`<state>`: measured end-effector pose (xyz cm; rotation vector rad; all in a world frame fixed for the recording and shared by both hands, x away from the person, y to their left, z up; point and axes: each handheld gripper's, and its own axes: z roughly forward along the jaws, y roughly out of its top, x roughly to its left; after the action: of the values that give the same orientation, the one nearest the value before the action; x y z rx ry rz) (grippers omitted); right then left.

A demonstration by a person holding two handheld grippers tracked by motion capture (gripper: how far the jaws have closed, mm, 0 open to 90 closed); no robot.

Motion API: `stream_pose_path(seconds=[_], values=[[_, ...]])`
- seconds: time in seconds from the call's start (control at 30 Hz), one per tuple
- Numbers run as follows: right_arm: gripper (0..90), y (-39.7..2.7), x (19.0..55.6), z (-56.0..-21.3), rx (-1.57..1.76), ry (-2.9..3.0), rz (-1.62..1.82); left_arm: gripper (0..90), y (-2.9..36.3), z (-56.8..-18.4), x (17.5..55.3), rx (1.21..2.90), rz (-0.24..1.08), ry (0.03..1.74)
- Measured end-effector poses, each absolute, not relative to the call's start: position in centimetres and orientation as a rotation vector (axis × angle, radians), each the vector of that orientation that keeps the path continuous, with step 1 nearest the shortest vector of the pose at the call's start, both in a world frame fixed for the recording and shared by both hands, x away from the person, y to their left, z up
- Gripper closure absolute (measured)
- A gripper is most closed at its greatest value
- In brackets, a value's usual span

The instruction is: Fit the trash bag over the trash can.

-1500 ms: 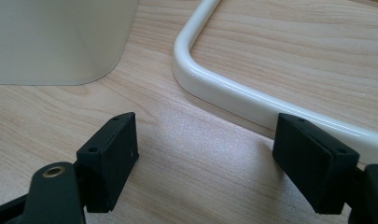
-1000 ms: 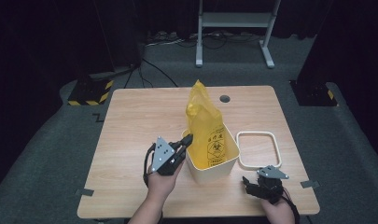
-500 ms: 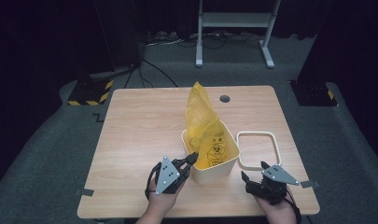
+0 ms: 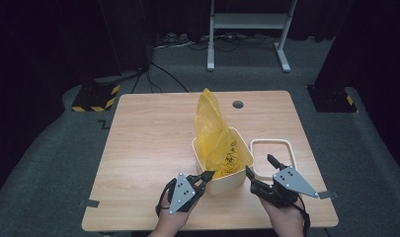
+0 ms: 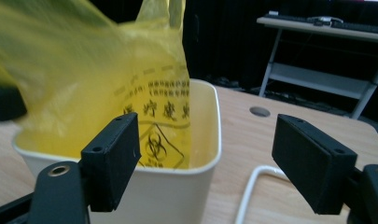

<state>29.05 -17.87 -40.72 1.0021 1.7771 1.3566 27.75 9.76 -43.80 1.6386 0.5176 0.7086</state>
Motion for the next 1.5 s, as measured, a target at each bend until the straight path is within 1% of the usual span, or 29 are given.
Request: stream_pose_path(seconds=[0.07, 0.13, 0.33, 0.5, 0.67, 0.83, 0.93, 1.0, 1.1, 1.2, 1.3, 1.4, 1.5], values=[[27.3, -17.5, 29.1, -40.3, 0.997, 1.768, 1.372, 89.7, 9.8, -43.8, 27.7, 1.641, 0.71, 0.509], [28.8, -17.1, 29.3, -39.8, 0.994, 1.767, 1.375, 89.7, 9.7, -43.8, 27.6, 1.656, 0.714, 0.494], [32.0, -15.4, 29.6, -37.3, 0.958, 1.722, 1.432, 89.7, 9.8, -44.1, 27.7, 1.671, 0.693, 0.485], [34.5, -13.9, 29.8, -35.8, 0.925, 1.694, 1.483, 89.5, 9.8, -44.1, 27.6, 1.685, 0.706, 0.475], [37.5, -12.6, 30.3, -35.5, 0.927, 1.692, 1.489, 89.3, 9.7, -44.1, 27.5, 1.696, 0.713, 0.457], [41.2, -11.6, 31.0, -37.0, 0.946, 1.749, 1.422, 88.4, 9.4, -44.0, 27.3, 1.711, 0.723, 0.431], [48.3, -12.1, 31.3, -38.4, 1.005, 1.773, 1.422, 87.1, 9.6, -43.9, 27.3, 1.704, 0.721, 0.435], [56.2, -12.4, 31.2, -39.2, 1.024, 1.783, 1.426, 86.6, 9.6, -43.8, 27.3, 1.693, 0.709, 0.441], [72.0, -12.7, 31.0, -40.1, 1.059, 1.787, 1.435, 85.1, 9.7, -43.8, 27.4, 1.687, 0.706, 0.448], [82.4, -12.7, 30.9, -40.4, 1.053, 1.771, 1.413, 80.6, 10.0, -43.6, 27.5, 1.683, 0.72, 0.464], [87.5, -12.8, 30.6, -40.4, 1.023, 1.747, 1.393, 73.8, 11.0, -43.0, 27.6, 1.656, 0.726, 0.509], [88.8, -13.0, 30.4, -40.2, 1.006, 1.733, 1.389, 75.7, 12.6, -42.8, 27.9, 1.613, 0.72, 0.592], [89.2, -13.2, 30.1, -40.0, 0.981, 1.718, 1.386, 75.6, 14.2, -43.0, 28.5, 1.591, 0.73, 0.653]])
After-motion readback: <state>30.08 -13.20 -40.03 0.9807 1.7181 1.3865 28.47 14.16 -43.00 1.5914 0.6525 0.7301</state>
